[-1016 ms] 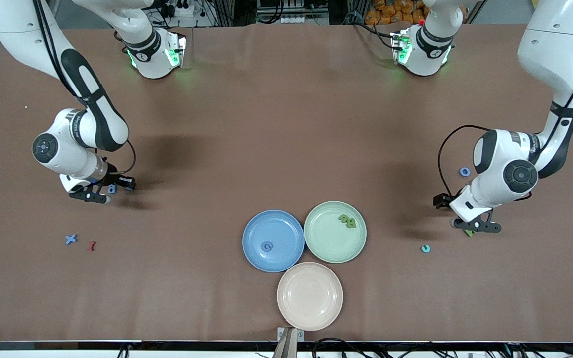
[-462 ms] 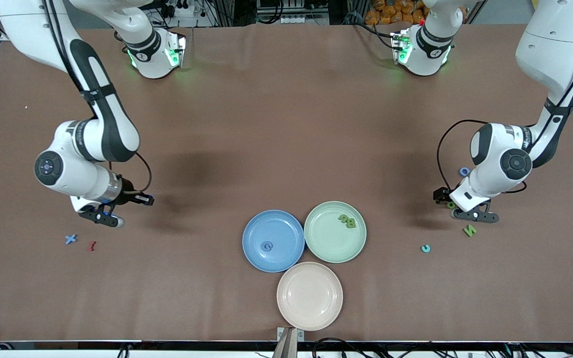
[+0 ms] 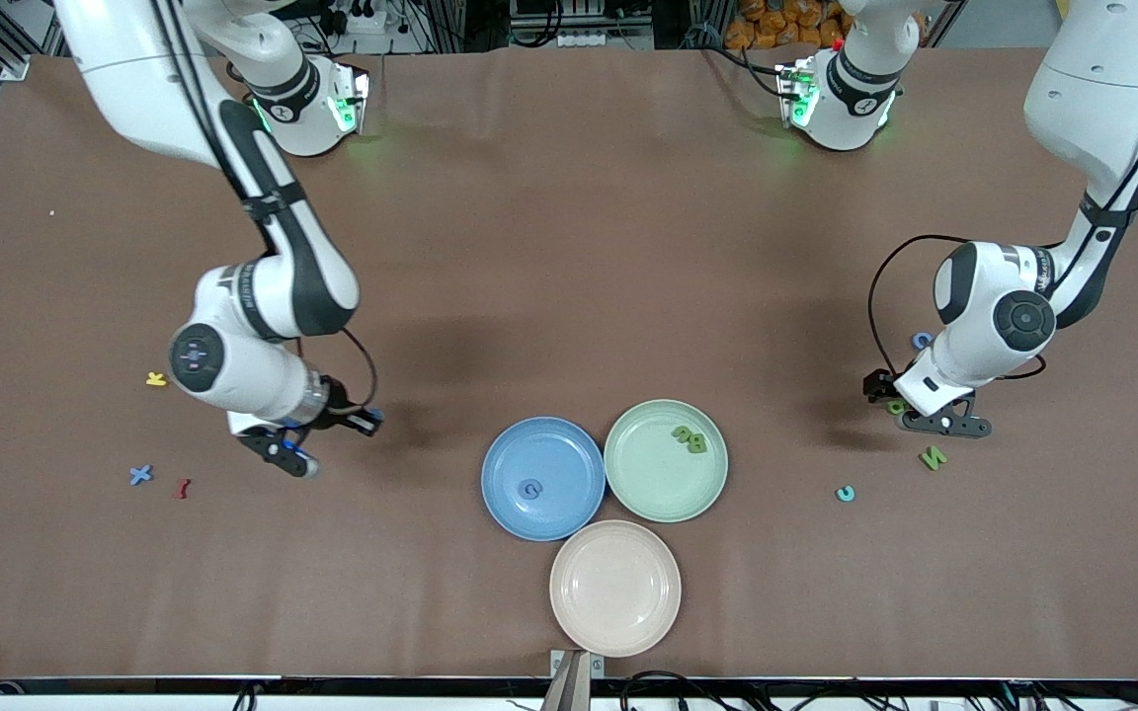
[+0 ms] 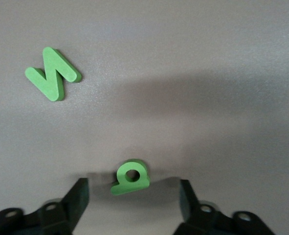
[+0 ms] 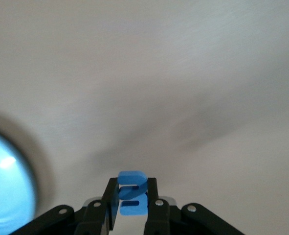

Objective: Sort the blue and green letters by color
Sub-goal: 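Carry the blue E to the blue plate while the left gripper grasps green b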

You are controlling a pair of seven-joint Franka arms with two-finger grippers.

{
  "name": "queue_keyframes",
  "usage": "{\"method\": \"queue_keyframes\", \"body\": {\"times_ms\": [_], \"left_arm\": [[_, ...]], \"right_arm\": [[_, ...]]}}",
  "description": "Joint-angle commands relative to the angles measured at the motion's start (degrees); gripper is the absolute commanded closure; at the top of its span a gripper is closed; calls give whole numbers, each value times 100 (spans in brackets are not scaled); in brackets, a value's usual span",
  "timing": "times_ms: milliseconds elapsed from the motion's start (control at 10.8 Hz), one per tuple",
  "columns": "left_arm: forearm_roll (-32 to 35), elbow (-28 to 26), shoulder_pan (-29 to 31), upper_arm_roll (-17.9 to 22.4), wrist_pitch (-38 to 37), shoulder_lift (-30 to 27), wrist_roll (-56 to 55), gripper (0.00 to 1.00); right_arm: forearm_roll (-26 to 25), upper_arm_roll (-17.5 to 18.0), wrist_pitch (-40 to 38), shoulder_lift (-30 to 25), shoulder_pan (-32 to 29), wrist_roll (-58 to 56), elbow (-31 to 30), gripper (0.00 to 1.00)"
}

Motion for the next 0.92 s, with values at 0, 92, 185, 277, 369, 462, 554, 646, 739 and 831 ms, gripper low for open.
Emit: {"method": "queue_keyframes", "body": {"times_ms": [0,92,185,277,369,462,554,646,739,831], "left_arm": [[63,-134,40,36,252,-12,105,32],[63,-126,49,36,253,6,105,36],[63,-125,58,36,253,-2,105,46],[54,-108,49,36,253,-2,96,57],[54,-99,49,36,253,6,79,69],[54,-90,40,36,253,6,79,77],[54,-82,31,36,253,6,61,80],[54,-64,5,36,253,15,35,82],[54,-38,-21,36,244,-11,-18,83],[54,41,-135,36,218,-29,-218,83]], "right_arm": [[135,-26,-78,688,404,1263,1093,100],[135,-26,-52,872,553,1668,1348,100],[135,35,-25,1101,624,2020,1707,100],[126,123,1,1286,633,2276,1972,100],[126,193,228,1374,677,2531,2070,100],[126,307,587,1445,695,2907,2080,100],[109,439,982,1567,721,3337,2132,100],[108,466,1282,1699,817,3681,2246,100],[108,466,1398,1796,896,3919,2334,100],[108,475,1390,1806,897,3957,2343,50]]}}
